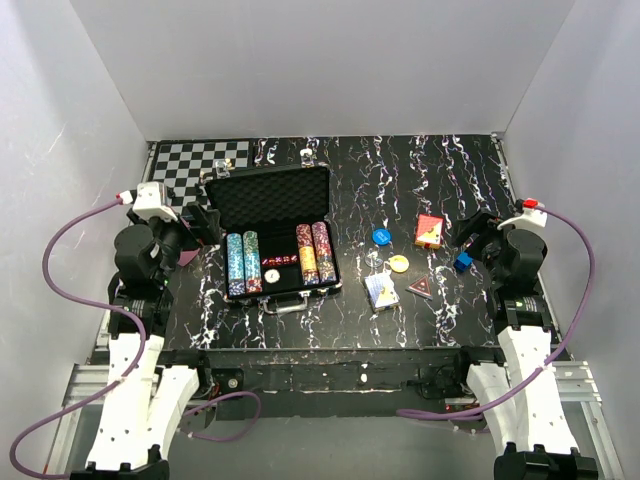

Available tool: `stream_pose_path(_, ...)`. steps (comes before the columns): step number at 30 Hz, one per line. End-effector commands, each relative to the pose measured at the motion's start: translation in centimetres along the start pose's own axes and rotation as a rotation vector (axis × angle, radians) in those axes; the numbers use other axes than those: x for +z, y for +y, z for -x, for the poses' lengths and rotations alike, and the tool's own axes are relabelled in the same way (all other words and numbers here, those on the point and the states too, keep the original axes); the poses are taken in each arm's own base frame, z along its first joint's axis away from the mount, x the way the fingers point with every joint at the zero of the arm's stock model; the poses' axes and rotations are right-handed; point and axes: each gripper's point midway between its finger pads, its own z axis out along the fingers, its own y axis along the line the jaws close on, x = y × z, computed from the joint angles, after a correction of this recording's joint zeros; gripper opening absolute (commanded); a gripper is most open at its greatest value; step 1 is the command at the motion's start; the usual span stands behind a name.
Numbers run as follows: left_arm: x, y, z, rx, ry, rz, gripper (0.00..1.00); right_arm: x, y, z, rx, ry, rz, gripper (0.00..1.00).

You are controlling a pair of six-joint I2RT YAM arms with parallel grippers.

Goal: Pack up texas hold em set

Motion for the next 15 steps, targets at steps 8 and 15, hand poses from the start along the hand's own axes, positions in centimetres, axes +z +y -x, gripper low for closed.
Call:
stream_pose_path(8, 0.4, 0.6, -0.6, -0.001, 0.013, 0.034, 0.98, 0.0, 0.9, 0.7, -0.036, 0.001, 0.041, 0.81)
stream_pose_path(15, 0.5, 1.2, -1.1, 0.024, 0.034, 0.056, 0.98, -0.2, 1.5, 0.3, -0.065, 0.098, 0.053, 0.78)
